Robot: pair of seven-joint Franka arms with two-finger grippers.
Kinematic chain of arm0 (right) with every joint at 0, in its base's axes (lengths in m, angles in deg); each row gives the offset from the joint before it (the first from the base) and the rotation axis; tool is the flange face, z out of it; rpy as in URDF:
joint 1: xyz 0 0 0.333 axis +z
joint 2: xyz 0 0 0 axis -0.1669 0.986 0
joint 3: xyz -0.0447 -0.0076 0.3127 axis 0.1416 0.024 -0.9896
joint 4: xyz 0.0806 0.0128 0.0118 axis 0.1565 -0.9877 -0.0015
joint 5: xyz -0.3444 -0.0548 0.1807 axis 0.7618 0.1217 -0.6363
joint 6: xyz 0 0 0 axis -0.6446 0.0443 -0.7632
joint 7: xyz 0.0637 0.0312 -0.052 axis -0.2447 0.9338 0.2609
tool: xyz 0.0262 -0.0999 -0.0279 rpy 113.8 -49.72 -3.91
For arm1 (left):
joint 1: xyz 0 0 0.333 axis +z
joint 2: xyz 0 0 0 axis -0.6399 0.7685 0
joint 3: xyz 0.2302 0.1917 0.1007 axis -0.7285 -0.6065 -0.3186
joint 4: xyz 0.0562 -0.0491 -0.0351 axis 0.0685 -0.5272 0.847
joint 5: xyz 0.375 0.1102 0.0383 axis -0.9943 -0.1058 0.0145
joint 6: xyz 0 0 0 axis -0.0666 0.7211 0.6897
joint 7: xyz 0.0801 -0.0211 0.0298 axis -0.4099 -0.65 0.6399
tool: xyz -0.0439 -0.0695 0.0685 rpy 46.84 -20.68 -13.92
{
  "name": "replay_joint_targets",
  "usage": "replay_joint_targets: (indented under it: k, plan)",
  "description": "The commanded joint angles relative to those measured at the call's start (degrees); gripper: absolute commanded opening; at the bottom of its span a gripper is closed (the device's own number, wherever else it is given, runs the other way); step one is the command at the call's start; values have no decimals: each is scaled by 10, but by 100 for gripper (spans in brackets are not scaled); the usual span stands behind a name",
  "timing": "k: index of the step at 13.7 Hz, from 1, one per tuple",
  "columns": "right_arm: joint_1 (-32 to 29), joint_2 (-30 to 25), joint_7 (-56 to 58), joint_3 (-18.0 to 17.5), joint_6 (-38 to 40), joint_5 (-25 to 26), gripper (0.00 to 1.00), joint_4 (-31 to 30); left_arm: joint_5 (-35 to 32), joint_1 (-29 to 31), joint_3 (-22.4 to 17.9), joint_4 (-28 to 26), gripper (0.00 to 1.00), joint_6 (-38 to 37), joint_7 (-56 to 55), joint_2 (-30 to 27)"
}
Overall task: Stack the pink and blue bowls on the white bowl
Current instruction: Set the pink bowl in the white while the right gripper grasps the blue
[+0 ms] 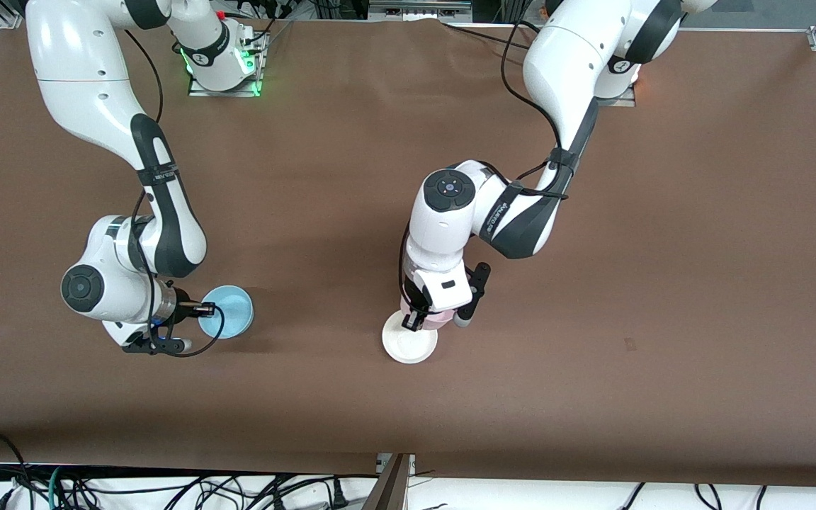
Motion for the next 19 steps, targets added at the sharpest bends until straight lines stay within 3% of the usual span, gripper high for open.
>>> replay_joint_targets:
  k: [1, 2, 7, 9, 14, 19]
  plan:
    - [-4, -5, 15, -3, 2, -22, 8, 1, -9, -5, -14, 29, 0, 15, -42, 15]
    - [-5, -6, 15, -3, 3, -35, 1, 1, -9, -6, -16, 29, 0, 23, -49, 21]
    - [-5, -35, 16, -3, 22, -40, 0, 8, -10, -11, -29, 29, 0, 44, -78, 36]
    - [-6, -68, 16, 0, 66, -39, 0, 20, -9, -39, -62, 29, 0, 57, -99, 40]
    - [-23, -175, 19, 17, 229, -32, 0, 29, -9, -40, -67, 48, 0, 58, -113, 57]
    - [-21, -199, 16, 27, 320, -14, 0, 94, -9, -41, -72, 48, 0, 64, -115, 62]
